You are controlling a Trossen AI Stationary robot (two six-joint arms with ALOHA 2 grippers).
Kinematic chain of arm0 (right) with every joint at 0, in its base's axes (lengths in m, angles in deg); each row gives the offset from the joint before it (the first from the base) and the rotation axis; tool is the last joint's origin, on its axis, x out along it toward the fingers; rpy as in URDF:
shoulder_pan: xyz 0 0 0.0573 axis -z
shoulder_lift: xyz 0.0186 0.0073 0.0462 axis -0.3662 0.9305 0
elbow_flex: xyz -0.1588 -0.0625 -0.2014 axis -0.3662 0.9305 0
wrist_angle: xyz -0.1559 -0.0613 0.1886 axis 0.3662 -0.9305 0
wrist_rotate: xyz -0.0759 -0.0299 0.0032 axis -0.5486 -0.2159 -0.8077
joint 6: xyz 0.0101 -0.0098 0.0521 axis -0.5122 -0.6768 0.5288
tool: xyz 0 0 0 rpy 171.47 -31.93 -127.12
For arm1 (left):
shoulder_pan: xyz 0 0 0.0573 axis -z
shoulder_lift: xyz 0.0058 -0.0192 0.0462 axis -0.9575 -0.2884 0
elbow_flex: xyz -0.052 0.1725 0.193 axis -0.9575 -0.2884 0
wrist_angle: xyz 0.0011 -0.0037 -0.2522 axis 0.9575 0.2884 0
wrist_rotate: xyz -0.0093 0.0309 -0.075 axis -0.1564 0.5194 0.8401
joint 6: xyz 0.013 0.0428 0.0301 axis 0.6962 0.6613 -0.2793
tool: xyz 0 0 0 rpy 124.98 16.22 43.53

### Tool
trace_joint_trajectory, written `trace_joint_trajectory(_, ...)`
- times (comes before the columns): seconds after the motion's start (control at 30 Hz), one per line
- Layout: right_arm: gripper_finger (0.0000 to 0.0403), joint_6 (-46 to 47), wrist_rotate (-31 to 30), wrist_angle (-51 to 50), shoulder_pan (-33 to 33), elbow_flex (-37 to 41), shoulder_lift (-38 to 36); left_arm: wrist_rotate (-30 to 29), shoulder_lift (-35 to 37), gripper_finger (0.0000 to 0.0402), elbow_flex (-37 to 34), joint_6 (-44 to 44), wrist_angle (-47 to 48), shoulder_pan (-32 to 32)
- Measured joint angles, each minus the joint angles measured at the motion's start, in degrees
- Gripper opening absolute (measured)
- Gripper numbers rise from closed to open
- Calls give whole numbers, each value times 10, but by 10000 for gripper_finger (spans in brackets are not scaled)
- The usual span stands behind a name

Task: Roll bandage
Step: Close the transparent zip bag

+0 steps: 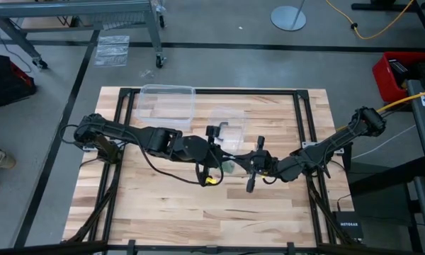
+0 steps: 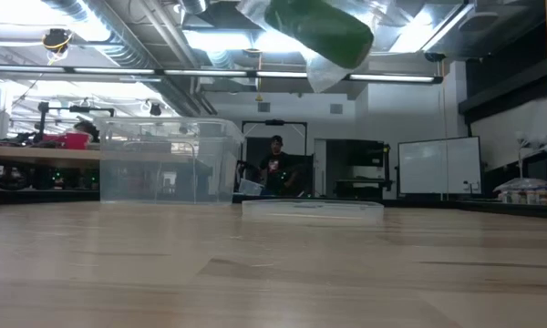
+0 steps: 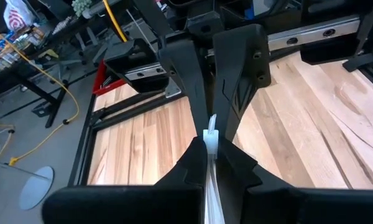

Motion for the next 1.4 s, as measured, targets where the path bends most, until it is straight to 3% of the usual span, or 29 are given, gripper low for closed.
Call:
trace_joint_trajectory(0.5,2,0,17,5,0,0,1,1,1,3,1,-15,40,0)
trace_joint_trajectory(1.07,83,0,31,1,-1,0,-1,0,1,3,-1,-16,46,0)
trace_joint_trajectory(1.4,92,0,31,-2,-1,0,0,0,1,3,-1,-16,44,1)
